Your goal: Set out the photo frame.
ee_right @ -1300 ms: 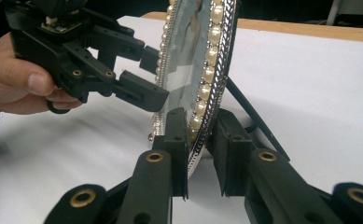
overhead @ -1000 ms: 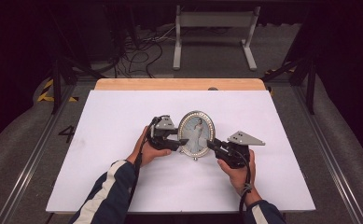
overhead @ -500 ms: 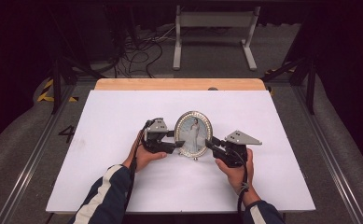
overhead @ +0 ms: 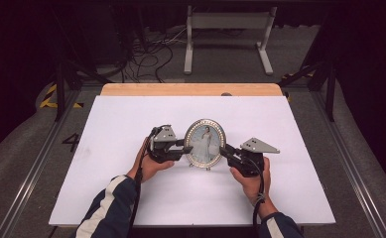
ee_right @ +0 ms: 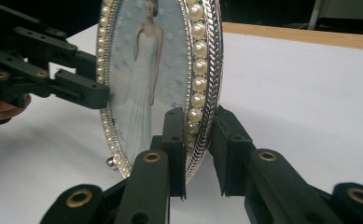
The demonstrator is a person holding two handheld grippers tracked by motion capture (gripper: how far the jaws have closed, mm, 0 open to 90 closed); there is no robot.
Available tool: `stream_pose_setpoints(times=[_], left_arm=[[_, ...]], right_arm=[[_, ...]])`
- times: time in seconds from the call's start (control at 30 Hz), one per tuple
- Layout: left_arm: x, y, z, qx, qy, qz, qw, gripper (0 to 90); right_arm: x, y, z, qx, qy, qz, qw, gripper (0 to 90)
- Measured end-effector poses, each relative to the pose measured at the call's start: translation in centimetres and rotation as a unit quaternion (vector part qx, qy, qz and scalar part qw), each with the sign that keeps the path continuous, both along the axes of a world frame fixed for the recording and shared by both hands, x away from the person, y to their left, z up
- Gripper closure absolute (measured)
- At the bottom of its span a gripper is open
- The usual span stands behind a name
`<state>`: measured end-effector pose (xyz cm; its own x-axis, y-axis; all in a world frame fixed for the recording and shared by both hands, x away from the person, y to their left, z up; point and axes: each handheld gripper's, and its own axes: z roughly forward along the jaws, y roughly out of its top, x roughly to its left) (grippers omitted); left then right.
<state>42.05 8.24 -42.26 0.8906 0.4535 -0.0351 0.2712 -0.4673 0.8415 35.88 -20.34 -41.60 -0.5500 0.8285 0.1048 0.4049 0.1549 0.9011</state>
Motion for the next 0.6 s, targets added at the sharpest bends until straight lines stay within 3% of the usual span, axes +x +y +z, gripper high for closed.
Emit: stream_pose_setpoints(times=[0.6], left_arm=[[-0.78,0.5,-0.29,0.004,0.011,0.012,0.9999,68.2]], right_arm=[[0.29,0.5,-0.02,-0.001,-0.006,0.007,1.0,76.5]])
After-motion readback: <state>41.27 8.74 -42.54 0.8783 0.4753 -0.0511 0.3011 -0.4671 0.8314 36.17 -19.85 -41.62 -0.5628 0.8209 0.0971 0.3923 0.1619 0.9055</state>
